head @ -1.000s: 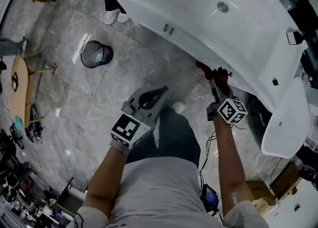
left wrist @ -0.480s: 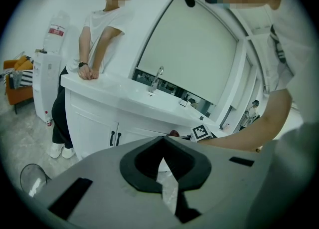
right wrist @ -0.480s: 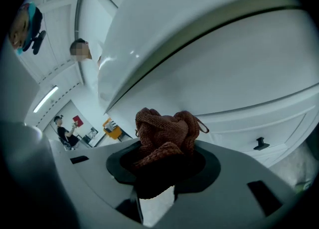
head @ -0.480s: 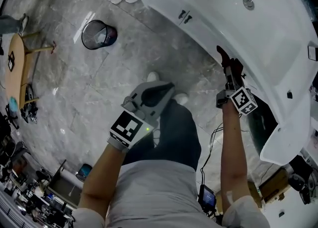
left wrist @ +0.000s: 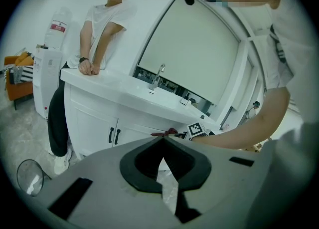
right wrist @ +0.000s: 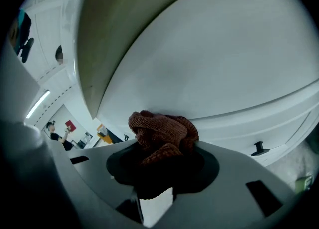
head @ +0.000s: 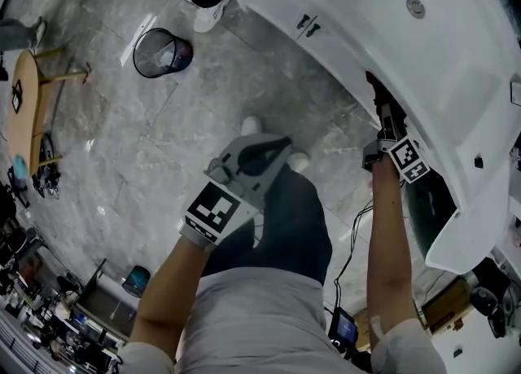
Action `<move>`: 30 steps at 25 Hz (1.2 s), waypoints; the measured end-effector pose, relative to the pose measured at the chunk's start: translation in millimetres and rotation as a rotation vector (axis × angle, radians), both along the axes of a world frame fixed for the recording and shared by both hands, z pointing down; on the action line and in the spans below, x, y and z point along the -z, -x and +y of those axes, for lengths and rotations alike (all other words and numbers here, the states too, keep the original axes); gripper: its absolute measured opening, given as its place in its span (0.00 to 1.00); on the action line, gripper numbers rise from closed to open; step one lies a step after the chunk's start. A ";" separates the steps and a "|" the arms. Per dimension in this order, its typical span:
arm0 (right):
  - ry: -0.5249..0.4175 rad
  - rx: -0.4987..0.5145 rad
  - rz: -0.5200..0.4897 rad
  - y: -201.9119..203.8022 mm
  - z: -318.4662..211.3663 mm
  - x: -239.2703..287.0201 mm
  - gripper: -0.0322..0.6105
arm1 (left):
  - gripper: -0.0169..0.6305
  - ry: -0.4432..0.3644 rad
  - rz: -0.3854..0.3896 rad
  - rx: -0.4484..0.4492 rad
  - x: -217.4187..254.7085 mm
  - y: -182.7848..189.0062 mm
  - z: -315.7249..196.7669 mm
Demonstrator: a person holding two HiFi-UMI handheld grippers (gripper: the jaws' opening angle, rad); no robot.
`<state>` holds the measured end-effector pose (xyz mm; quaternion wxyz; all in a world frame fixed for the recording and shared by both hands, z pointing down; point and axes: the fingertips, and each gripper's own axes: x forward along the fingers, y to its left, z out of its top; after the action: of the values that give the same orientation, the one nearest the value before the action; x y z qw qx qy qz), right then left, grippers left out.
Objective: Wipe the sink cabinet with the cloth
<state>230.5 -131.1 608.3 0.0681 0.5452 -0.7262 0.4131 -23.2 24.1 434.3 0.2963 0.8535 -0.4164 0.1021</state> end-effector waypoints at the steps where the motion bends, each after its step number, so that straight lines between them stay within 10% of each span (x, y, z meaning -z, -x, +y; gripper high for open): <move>1: 0.001 -0.002 -0.002 -0.4 -1.3 -2.0 0.28 | 0.04 -0.001 -0.005 -0.006 -1.8 -0.4 -0.5; 30: 0.044 -0.040 0.015 -5.7 -3.2 -169.9 0.28 | 0.04 -0.041 0.013 -0.129 -118.4 -20.4 -24.8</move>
<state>236.2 -134.3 778.2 0.0773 0.5611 -0.7054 0.4261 -2.7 -0.6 552.7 0.2744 0.8850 -0.3606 0.1070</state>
